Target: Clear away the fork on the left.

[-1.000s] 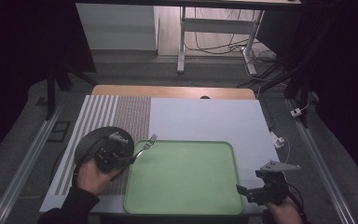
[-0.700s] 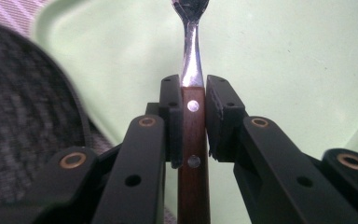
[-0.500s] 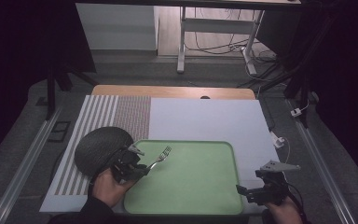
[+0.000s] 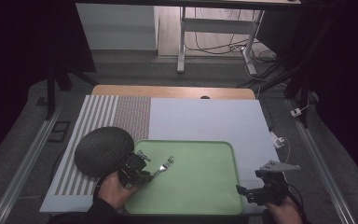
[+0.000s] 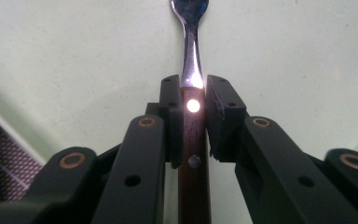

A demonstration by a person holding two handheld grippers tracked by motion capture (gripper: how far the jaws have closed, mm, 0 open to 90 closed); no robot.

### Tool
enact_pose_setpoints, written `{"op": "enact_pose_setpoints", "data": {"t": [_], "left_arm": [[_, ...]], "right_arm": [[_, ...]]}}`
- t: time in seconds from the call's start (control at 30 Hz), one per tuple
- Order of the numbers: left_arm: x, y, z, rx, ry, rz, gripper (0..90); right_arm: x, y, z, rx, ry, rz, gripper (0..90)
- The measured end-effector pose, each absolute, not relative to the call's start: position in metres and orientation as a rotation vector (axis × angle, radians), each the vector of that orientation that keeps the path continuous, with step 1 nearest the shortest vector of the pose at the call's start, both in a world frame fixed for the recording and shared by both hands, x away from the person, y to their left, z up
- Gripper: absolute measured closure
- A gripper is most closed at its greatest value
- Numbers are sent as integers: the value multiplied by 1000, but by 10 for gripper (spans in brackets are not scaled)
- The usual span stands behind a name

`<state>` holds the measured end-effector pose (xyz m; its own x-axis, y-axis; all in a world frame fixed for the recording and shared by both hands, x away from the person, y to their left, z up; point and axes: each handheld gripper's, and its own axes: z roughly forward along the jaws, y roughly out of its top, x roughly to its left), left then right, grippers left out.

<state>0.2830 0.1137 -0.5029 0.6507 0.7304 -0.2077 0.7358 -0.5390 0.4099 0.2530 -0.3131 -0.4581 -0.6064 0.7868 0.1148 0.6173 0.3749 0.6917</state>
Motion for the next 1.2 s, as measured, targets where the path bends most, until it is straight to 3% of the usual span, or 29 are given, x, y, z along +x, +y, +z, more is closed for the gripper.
{"op": "enact_pose_setpoints", "data": {"t": [0.07,0.17,0.23,0.27,0.3,0.33,0.67,1.2], "left_arm": [[285,117,-497,2362,1127,-20,686],[286,118,-490,2335,1104,3,664],[286,116,-485,2318,1071,-1,771],[286,114,-484,2320,1051,0,771],[287,112,-483,2329,1036,-3,860],[288,109,-484,2335,1023,-8,889],[297,85,-509,2474,1032,-33,892],[301,114,-510,2433,1174,-5,891]], "right_arm": [[253,-313,-458,1251,2403,1052,14],[253,-313,-458,1253,2405,1047,14],[253,-312,-458,1253,2407,1039,14],[253,-312,-458,1253,2407,1039,14],[253,-312,-458,1250,2407,1040,14],[253,-312,-458,1251,2408,1039,14],[253,-312,-458,1252,2407,1041,14],[253,-312,-458,1249,2407,1044,14]]}}
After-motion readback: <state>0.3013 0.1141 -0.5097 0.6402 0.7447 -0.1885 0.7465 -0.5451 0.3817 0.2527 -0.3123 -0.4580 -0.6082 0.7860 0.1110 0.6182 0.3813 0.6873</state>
